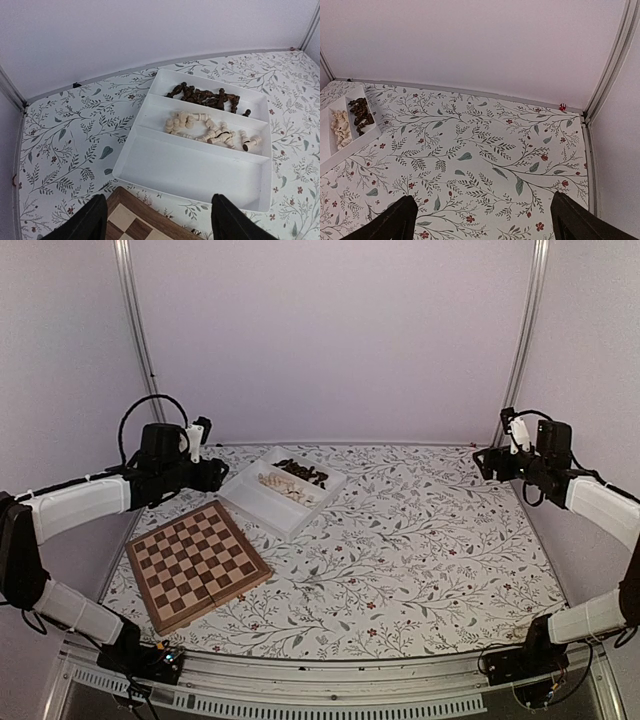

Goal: Set up the chess pieces on the board
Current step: Move the storage box to the center of the board.

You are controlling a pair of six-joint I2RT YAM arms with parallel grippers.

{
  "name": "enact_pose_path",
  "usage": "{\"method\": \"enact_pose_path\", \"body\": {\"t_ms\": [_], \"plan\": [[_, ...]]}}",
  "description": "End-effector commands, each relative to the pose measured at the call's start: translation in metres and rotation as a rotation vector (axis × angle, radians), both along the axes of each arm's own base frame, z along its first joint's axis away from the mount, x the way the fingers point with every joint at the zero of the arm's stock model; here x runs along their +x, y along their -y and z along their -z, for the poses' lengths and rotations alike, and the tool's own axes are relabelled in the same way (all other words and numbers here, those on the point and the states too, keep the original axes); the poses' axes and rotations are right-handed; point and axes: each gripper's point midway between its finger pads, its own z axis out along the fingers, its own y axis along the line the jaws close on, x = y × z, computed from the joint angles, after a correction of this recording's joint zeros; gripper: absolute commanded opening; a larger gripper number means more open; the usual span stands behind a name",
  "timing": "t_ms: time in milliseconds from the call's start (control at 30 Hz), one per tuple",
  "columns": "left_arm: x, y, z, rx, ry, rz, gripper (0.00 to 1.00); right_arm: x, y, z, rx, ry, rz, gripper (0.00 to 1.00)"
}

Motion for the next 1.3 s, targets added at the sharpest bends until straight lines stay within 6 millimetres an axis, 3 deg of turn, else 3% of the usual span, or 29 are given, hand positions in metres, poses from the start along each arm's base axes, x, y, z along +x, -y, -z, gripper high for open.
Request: {"method": "enact_pose_path", "body": {"t_ms": [0,267,633,900,1067,1267], "plan": [[-0.003,0.024,-0.010,-0.075,0.008,0.089,0.73,-0.004,-0.008,0.008,0.032,0.016,-0.063,0.97],[0.011,0.082,0.001,-0.102,-0.077,0.168,0.71,-0.028,-0.036,0.030,-0.010,0.005,-0.292,0.99],[0.057,0.194,0.060,-0.017,-0.255,0.298,0.72,-0.028,-0.041,0.045,-0.037,-0.021,-0.351,0.99],[0.052,0.255,0.097,-0.035,-0.372,0.455,0.69,-0.024,-0.042,0.061,-0.042,-0.068,-0.375,0.99],[0.043,0.278,0.118,-0.049,-0.433,0.512,0.70,-0.021,-0.044,0.064,-0.039,-0.077,-0.390,0.99],[0.043,0.287,0.133,-0.046,-0.460,0.512,0.70,-0.024,-0.046,0.072,-0.025,-0.119,-0.405,0.99]]}}
